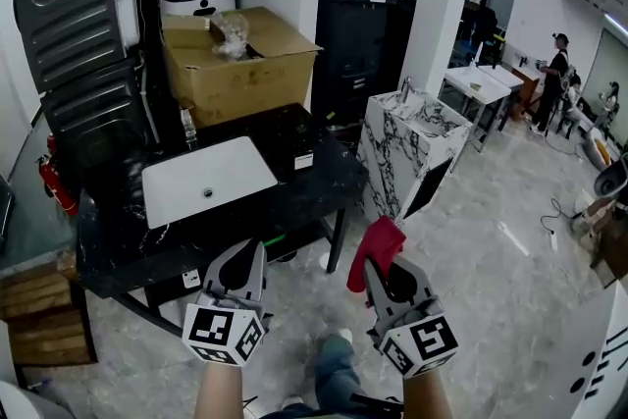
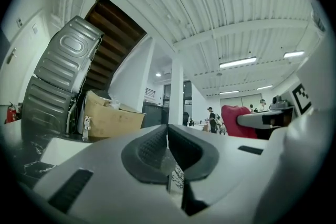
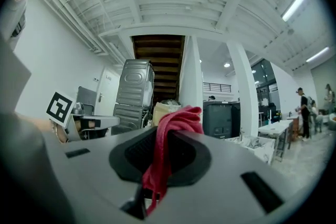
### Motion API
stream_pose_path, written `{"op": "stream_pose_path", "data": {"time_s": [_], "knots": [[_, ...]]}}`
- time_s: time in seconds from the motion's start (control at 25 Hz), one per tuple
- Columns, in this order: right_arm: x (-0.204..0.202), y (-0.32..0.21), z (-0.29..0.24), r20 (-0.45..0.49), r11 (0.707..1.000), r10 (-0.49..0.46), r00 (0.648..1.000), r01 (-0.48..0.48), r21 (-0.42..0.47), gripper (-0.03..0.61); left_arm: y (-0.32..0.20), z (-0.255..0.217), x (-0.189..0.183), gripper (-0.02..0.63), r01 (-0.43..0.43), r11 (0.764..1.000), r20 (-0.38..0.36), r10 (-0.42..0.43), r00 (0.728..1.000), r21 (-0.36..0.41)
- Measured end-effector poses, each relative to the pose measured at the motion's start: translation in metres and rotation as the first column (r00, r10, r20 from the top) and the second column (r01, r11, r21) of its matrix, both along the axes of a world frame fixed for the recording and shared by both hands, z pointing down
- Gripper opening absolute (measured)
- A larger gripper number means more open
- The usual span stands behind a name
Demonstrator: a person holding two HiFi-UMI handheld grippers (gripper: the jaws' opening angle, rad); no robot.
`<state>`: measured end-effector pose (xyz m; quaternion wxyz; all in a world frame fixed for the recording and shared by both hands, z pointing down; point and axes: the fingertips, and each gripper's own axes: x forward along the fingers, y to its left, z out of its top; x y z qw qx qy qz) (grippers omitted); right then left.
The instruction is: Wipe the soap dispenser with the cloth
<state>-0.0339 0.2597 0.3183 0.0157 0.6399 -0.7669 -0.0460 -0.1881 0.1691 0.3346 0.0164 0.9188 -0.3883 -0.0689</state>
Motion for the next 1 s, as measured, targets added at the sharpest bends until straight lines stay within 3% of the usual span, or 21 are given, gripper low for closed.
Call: {"op": "stream_pose_path", "data": {"time_s": [0.32, 0.4, 0.52, 0.64, 1.0], "knots": [[0.072, -0.113, 0.009, 0.041, 0.998, -0.066, 0.997, 0.066, -0.005, 0.049, -0.097, 0.007, 0.067, 0.066, 0.016, 1.0, -0.024, -0.016, 1.0, 0.003], [0.091, -0.143, 0.01, 0.059, 0.996, -0.089, 0.994, 0.09, -0.008, 0.049, -0.121, 0.005, 0.088, 0.116, 0.004, 1.0, -0.023, -0.003, 1.0, 0.007], [0.115, -0.183, 0.01, 0.061, 0.991, -0.129, 0.99, 0.13, -0.015, 0.049, -0.154, 0.006, 0.121, 0.254, -0.02, 1.0, -0.006, 0.02, 1.0, 0.015], [0.138, -0.218, 0.013, 0.069, 0.986, -0.16, 0.985, 0.162, -0.025, 0.049, -0.187, 0.015, 0.147, 0.323, -0.002, 1.0, 0.016, 0.002, 1.0, 0.003], [0.165, -0.28, 0.036, 0.105, 0.963, -0.25, 0.963, 0.258, -0.078, 0.049, -0.249, 0.045, 0.185, 0.339, 0.089, 0.995, 0.074, -0.086, 0.994, -0.036]]}}
